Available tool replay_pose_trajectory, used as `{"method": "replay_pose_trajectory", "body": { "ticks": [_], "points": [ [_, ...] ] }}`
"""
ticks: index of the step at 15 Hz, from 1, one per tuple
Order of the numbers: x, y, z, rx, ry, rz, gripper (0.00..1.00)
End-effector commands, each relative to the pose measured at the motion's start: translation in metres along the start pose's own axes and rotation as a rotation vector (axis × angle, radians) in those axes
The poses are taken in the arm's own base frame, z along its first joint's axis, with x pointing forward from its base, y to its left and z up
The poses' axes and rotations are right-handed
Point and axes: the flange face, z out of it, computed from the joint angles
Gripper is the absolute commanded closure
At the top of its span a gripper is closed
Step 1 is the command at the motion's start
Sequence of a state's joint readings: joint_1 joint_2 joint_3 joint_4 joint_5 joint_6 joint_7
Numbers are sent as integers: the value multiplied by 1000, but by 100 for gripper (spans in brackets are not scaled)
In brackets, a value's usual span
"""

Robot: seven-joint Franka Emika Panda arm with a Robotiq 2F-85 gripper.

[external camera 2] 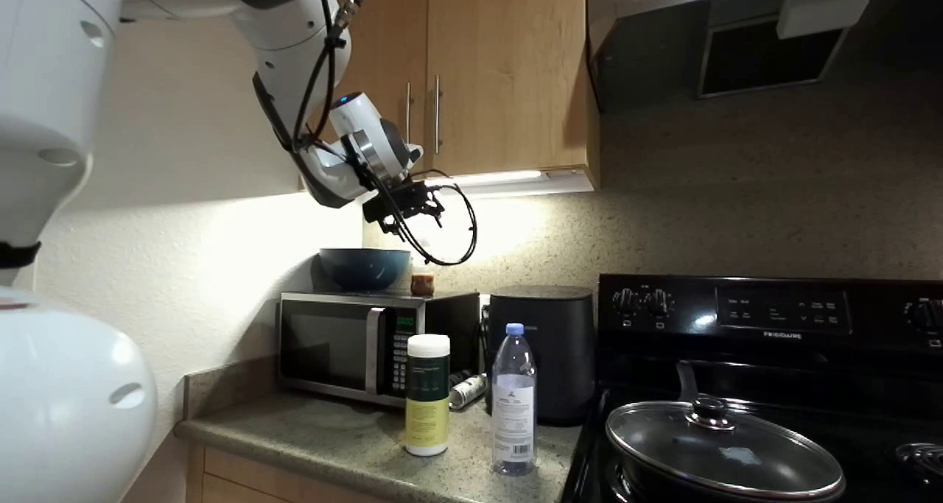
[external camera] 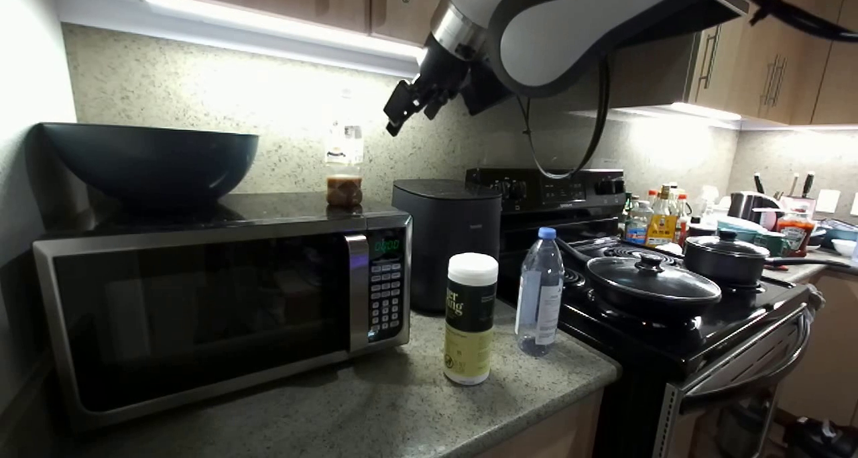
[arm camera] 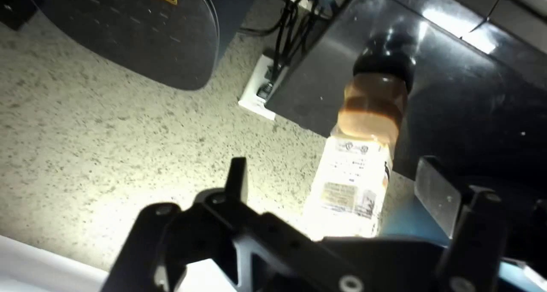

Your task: Put the empty bottle on the counter and the bottle with the liquid put on top of the container

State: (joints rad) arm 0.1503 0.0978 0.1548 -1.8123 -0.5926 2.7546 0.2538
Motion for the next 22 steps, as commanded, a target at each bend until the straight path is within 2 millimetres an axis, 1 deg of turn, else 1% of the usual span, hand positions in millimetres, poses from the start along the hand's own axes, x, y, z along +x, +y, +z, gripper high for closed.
{"method": "replay_pose_trajectory", "body": {
  "ticks": [1,3,5,6,8,9,11,16,19,22],
  "points": [
    [25,-8,28,83,107,-11,0],
    [35,-15,43,125,133,-10,0],
    [40,-18,55,145,131,-22,0],
    [30,-18,45,125,104,1,0],
    [35,-20,55,137,110,-5,0],
    [36,-20,58,137,111,-5,0],
    [36,-16,61,133,130,16,0],
    [34,-4,80,160,153,57,0],
    [40,0,89,181,192,34,0],
    [51,0,94,211,224,-18,0]
  ]
}}
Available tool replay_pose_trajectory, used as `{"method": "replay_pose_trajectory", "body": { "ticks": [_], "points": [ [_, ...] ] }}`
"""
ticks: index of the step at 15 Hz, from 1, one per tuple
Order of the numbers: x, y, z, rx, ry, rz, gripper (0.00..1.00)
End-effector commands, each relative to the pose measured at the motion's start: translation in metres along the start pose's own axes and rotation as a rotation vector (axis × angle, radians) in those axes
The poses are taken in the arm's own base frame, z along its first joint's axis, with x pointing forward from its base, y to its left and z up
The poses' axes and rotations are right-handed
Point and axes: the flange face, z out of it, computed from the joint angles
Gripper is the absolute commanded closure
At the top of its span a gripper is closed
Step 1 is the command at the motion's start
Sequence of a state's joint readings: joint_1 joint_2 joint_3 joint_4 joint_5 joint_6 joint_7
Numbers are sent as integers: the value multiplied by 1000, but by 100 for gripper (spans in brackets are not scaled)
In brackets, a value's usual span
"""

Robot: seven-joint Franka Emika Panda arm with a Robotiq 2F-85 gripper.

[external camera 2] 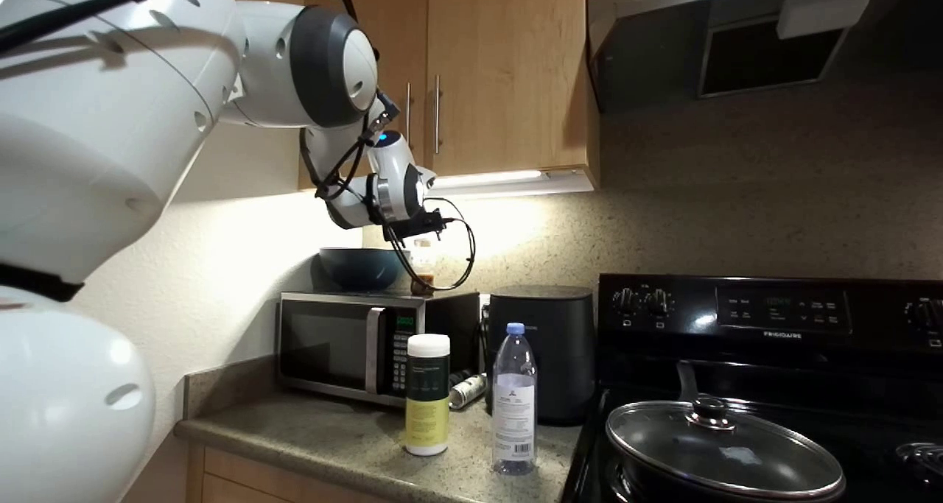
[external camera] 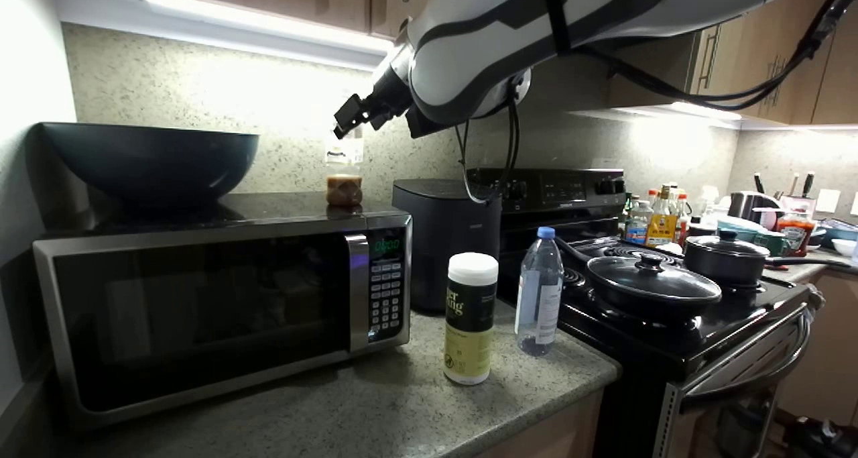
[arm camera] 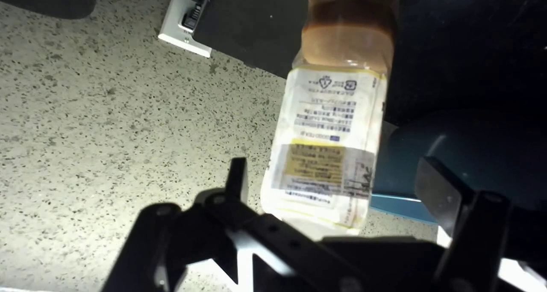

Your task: Put the empty bottle on the counter and the bottle with the liquid put on top of the container

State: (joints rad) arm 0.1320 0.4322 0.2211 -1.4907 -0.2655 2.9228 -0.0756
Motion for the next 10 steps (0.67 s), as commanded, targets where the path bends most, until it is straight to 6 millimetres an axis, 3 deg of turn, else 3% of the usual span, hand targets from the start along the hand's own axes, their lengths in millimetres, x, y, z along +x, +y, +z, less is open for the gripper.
{"method": "replay_pose_trajectory", "body": {
  "ticks": [1,3,4,10],
  "points": [
    [15,7,8,48,62,-69,0],
    [22,7,11,74,81,-104,0],
    [25,8,12,86,91,-117,20],
    [33,19,20,136,138,-134,60]
  ]
}}
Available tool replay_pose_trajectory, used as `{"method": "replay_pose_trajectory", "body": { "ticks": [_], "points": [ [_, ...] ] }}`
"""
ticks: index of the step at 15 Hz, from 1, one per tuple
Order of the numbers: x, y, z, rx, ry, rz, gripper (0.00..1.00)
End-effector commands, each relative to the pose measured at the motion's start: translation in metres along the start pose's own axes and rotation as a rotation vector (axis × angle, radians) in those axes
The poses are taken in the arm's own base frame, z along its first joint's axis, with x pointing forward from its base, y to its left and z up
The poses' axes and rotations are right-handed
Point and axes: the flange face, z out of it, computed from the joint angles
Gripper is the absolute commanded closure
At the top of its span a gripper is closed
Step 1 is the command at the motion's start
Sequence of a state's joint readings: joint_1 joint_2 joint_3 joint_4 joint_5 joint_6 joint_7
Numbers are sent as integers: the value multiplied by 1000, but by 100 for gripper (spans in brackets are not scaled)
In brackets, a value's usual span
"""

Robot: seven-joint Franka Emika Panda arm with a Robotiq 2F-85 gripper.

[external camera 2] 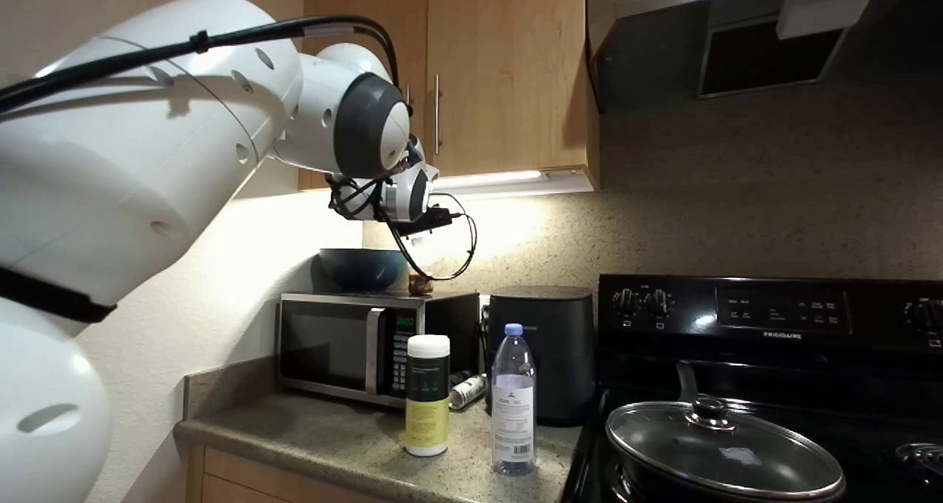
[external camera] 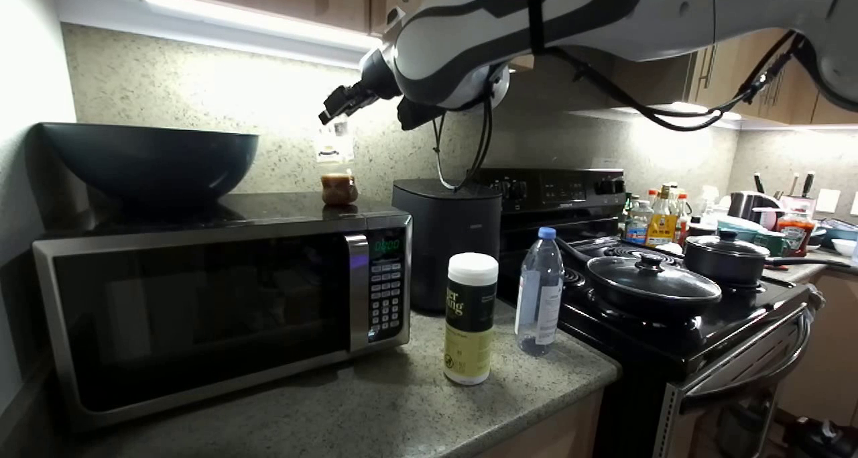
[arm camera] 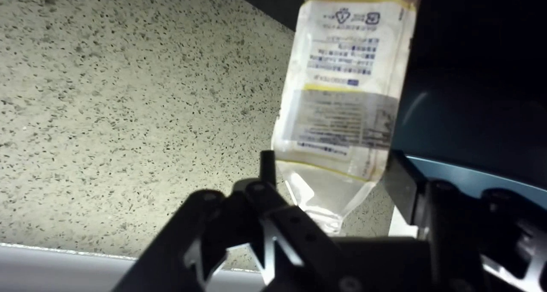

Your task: Put the empty bottle on the counter and the bottle with the liquid put on top of the container

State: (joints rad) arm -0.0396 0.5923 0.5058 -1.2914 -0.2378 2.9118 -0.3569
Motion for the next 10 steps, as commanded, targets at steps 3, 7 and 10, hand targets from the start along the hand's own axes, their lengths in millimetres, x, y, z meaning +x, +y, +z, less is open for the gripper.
{"method": "replay_pose_trajectory", "body": {
  "ticks": [3,7,10],
  "points": [
    [4,11,6,52,34,-16,74],
    [4,13,6,62,16,25,81],
    [4,17,-12,-2,-59,71,82]
  ]
}}
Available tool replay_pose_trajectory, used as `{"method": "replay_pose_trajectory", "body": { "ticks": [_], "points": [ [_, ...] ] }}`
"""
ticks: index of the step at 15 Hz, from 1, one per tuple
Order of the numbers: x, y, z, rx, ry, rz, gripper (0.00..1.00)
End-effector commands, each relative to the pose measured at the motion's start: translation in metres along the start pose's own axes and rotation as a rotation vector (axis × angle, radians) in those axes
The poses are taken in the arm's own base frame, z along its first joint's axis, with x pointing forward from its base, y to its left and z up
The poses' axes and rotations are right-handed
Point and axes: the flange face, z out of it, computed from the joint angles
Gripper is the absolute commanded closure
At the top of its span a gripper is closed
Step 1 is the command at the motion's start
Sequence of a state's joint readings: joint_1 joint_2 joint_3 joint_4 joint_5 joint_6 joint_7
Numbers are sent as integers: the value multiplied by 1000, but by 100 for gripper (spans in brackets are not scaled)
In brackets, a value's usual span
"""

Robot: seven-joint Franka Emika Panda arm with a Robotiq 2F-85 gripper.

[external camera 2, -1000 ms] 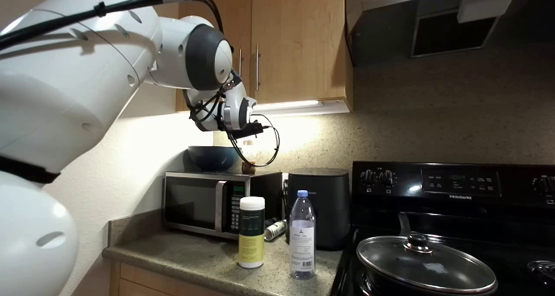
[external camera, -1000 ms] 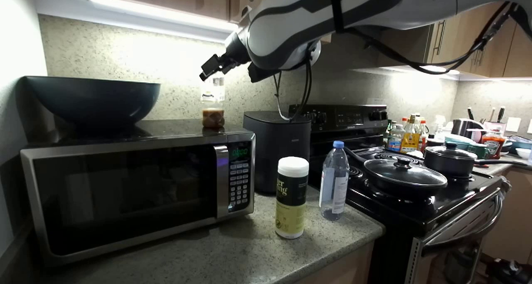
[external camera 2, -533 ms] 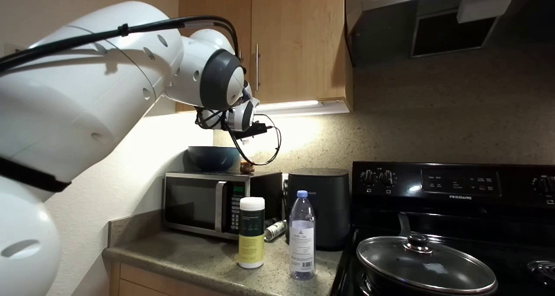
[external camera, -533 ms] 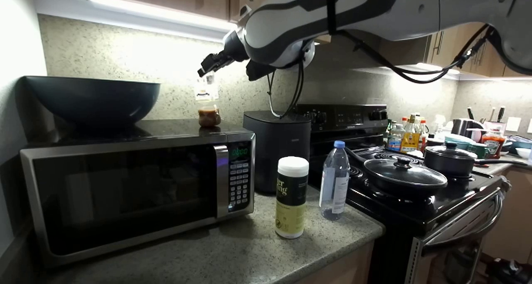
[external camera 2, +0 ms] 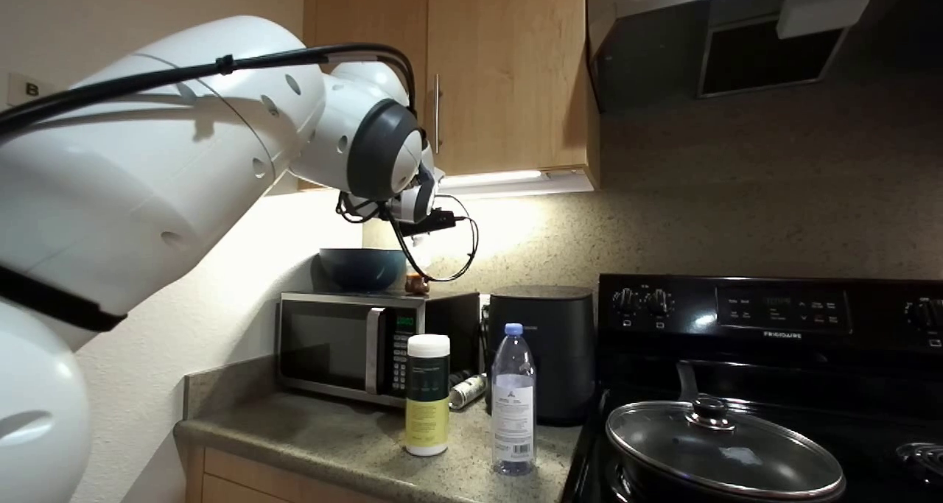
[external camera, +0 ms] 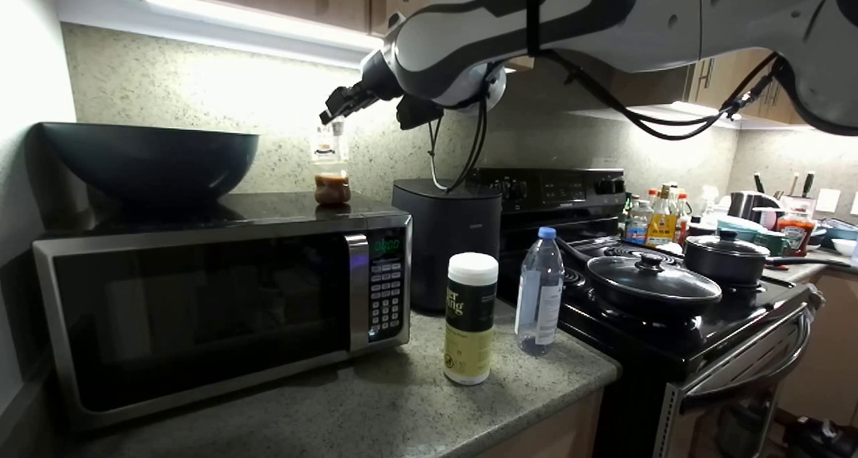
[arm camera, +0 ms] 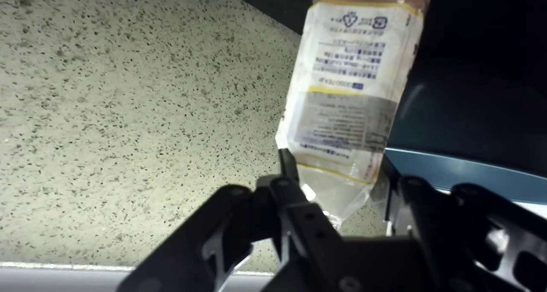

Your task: Put the empty bottle on the counter and the bottle with the liquid put on top of the container

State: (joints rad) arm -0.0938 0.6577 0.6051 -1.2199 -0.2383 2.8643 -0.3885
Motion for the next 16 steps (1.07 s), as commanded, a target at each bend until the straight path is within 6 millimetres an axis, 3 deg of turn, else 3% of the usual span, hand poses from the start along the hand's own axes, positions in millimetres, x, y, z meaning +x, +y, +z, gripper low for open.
{"method": "replay_pose_trajectory", "body": {
  "ticks": [1,6,10,11,16],
  "points": [
    [3,7,-27,-81,-80,60,82],
    [-1,13,-63,-181,-122,211,82],
    [-3,2,-83,-237,-184,264,82],
    [-2,12,-61,-217,-148,230,57],
    [-2,4,-73,-228,-177,246,57]
  ]
}}
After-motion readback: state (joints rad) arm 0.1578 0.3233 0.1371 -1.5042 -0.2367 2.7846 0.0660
